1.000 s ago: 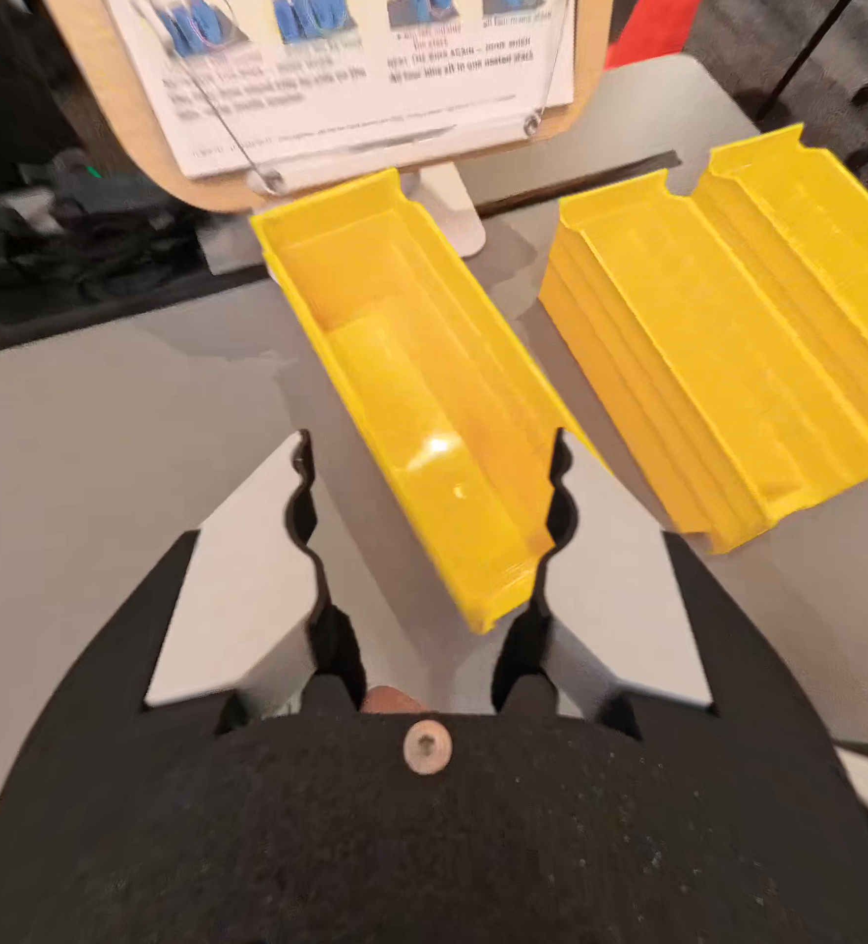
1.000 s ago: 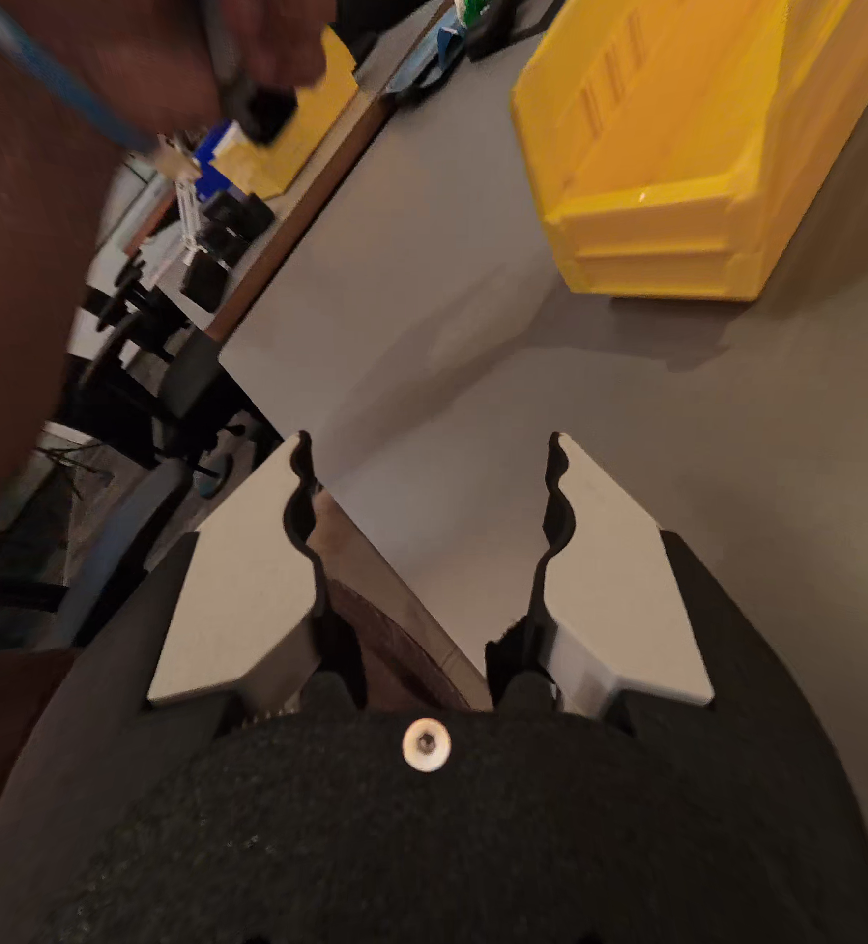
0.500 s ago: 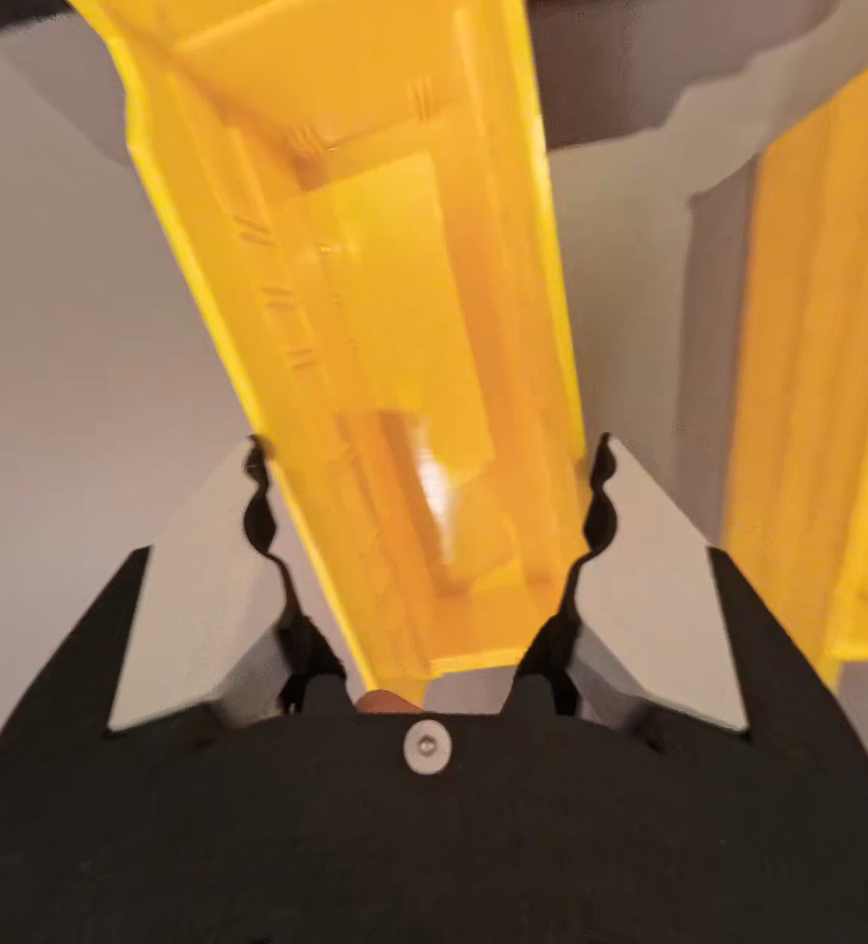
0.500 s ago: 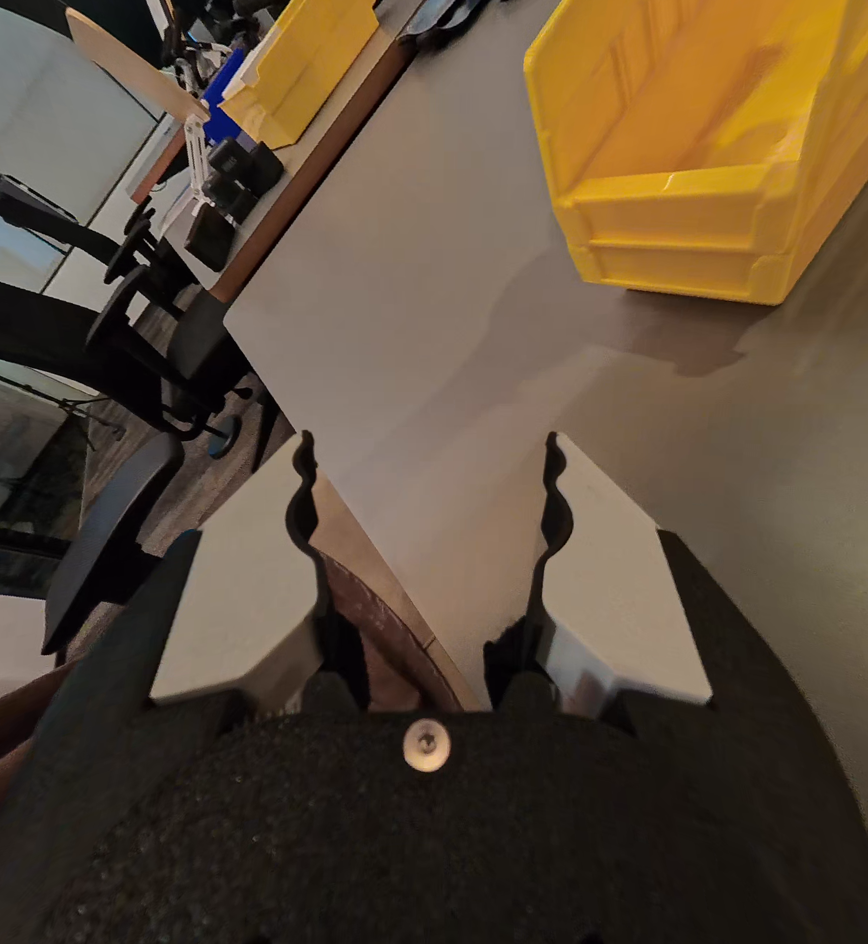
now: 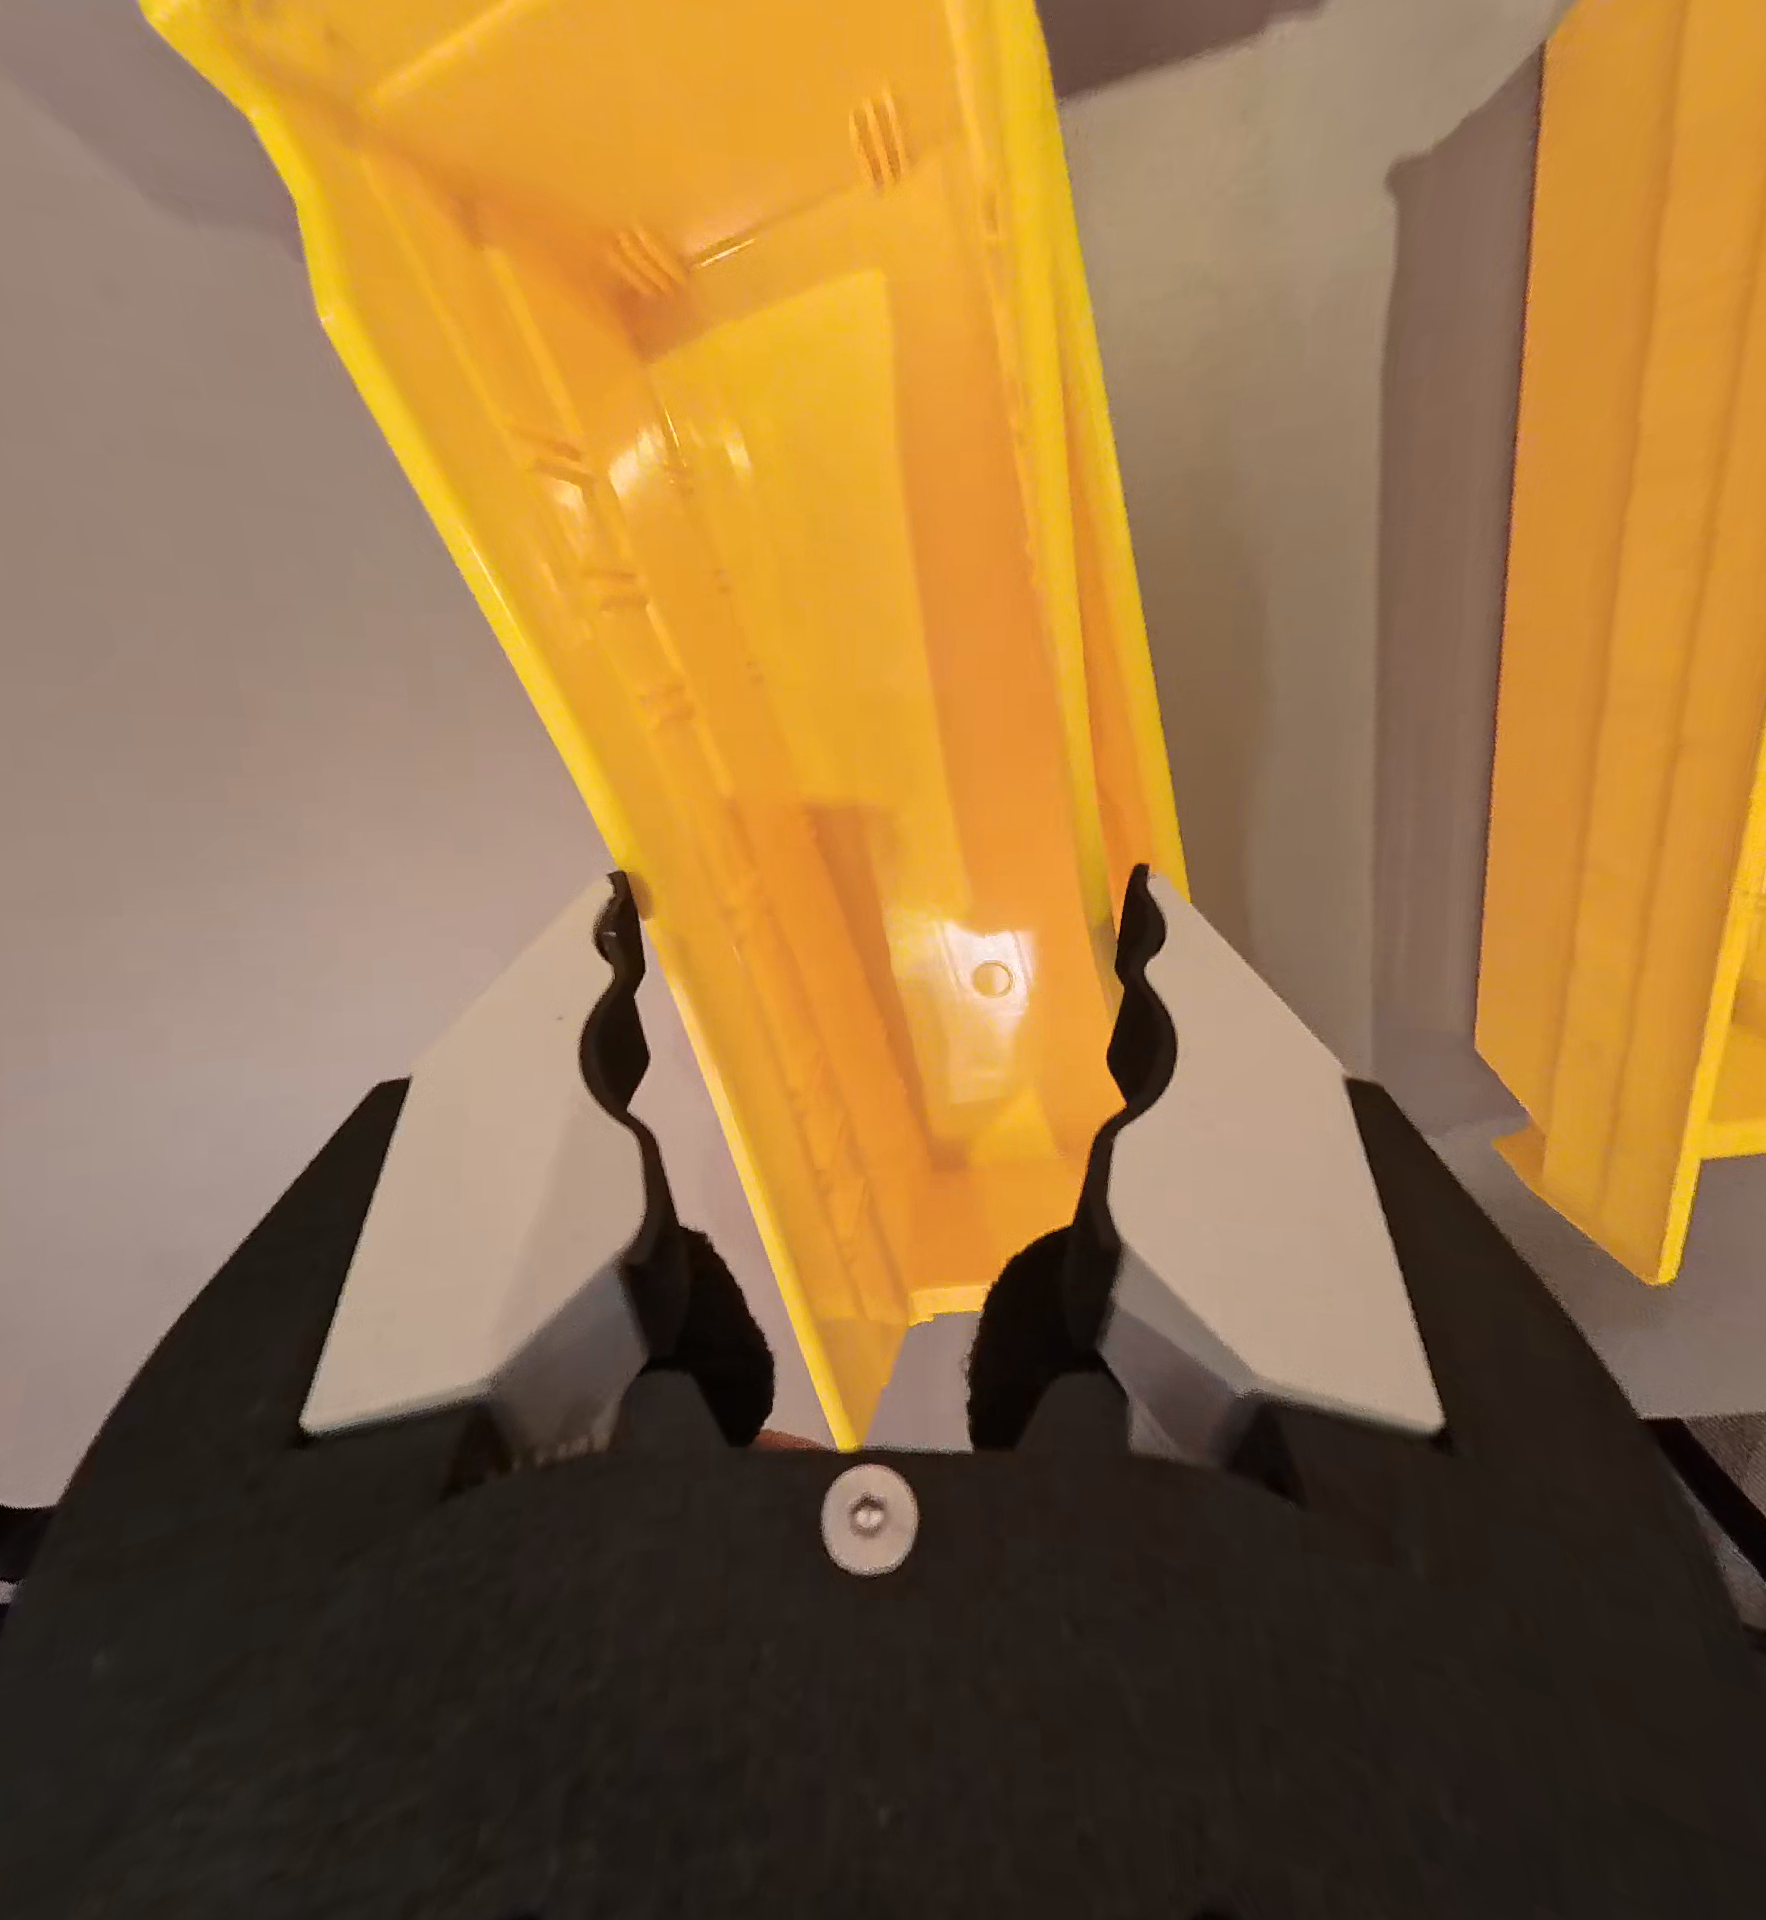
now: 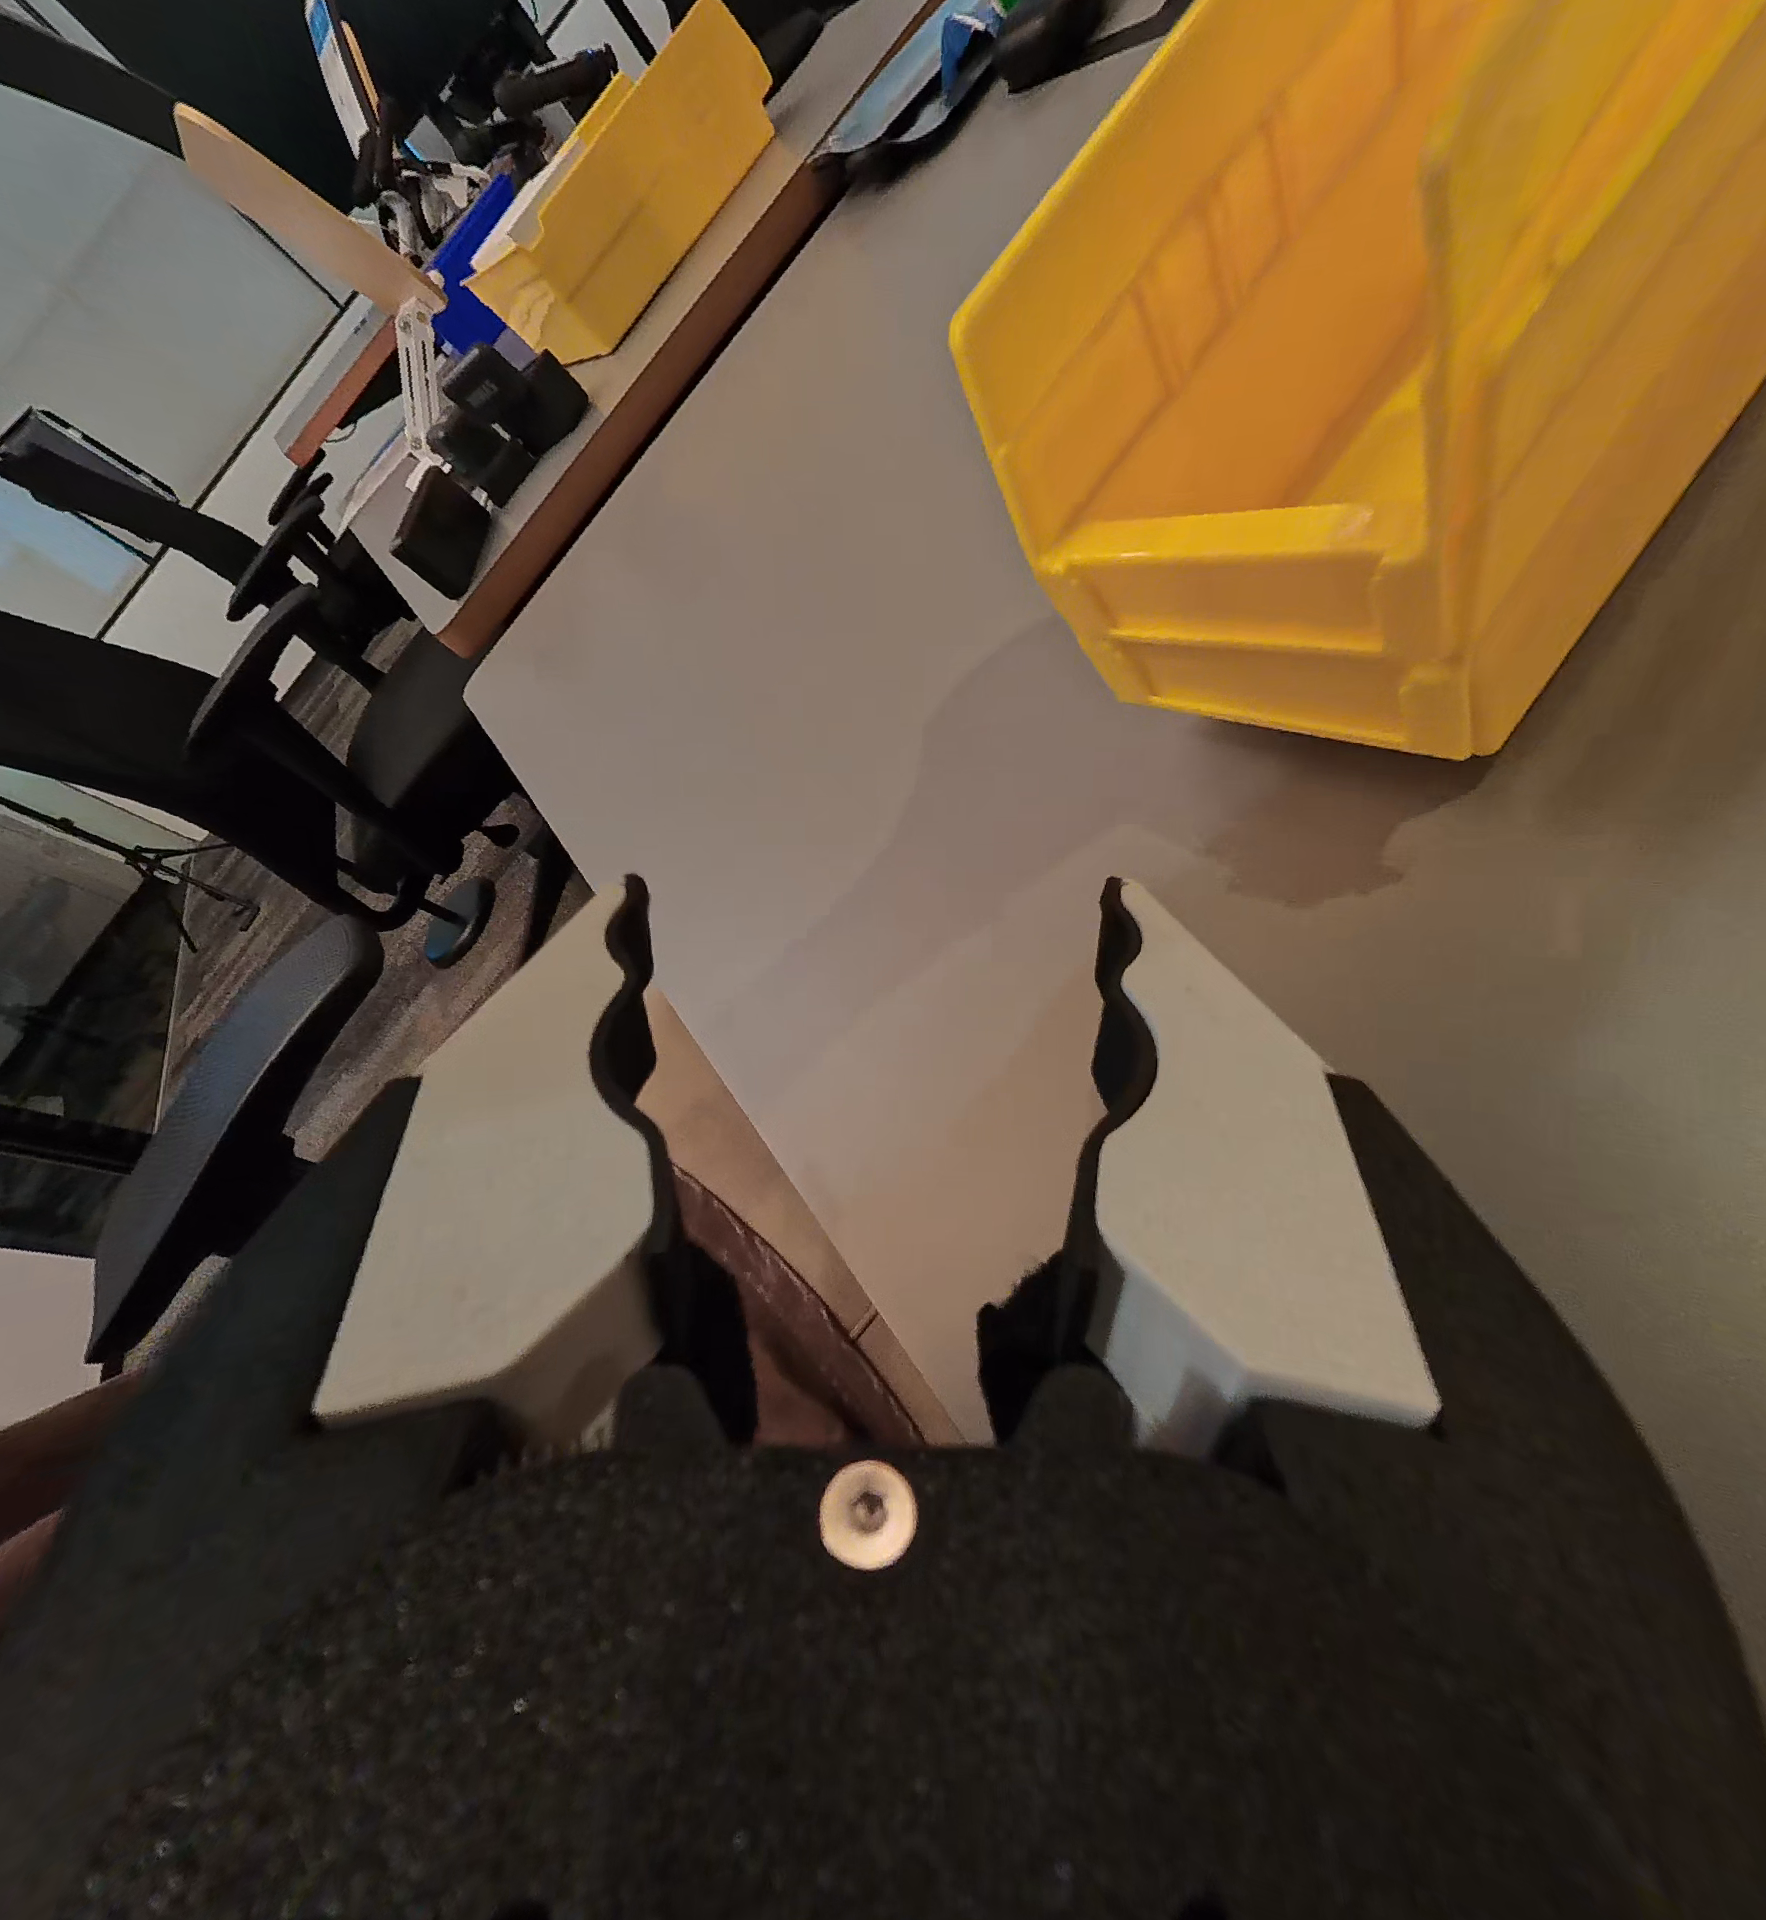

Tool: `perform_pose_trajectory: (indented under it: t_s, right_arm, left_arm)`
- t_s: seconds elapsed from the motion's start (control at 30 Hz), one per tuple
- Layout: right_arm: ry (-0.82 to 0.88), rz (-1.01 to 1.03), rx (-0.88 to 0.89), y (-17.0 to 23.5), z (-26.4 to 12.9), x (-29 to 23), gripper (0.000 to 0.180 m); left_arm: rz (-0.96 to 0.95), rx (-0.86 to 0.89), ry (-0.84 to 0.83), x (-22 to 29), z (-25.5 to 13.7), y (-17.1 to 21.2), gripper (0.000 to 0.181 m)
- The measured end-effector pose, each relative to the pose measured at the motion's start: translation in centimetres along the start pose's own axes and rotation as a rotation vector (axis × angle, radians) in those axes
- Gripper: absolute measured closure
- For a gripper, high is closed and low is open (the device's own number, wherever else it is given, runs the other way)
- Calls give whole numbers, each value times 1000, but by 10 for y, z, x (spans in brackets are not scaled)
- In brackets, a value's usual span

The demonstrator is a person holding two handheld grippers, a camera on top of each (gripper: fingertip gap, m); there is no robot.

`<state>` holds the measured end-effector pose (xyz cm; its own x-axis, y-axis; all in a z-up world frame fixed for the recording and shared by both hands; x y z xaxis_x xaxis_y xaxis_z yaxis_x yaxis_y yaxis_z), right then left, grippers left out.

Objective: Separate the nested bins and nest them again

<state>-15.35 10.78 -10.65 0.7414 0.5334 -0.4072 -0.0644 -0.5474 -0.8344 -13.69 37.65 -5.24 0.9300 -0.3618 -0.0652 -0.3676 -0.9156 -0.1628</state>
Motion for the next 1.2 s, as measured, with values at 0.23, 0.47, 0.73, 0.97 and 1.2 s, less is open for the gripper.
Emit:
perform_pose_trajectory:
  t_s: [0.23,0.47,0.73,0.97,1.2]
  right_arm:
    - [9,1,-5,3,-2,0,94]
    - [20,19,14,2,-8,5,94]
    - [15,13,3,2,-6,4,94]
    - [9,24,7,2,-7,5,94]
    - [11,21,6,1,-7,5,94]
  left_arm:
    - [51,2,-49,0,-13,1,93]
    - [62,-14,-46,3,-13,6,93]
    - [109,8,-112,7,-13,5,96]
    - [112,27,-82,4,-38,-4,95]
    - [90,-4,-96,-13,-22,7,96]
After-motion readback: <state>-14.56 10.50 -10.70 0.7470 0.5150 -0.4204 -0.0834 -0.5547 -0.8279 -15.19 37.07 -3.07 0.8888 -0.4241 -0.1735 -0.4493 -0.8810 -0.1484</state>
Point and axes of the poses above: each gripper's, where its closed fingertips meet, z out along the fingers, y out of its underside, x = y × z across the jaws, the point moved 7 cm from there along -z, back along the fingers, and after that the axes turned 11 degrees about -z, right-handed, at the moved point
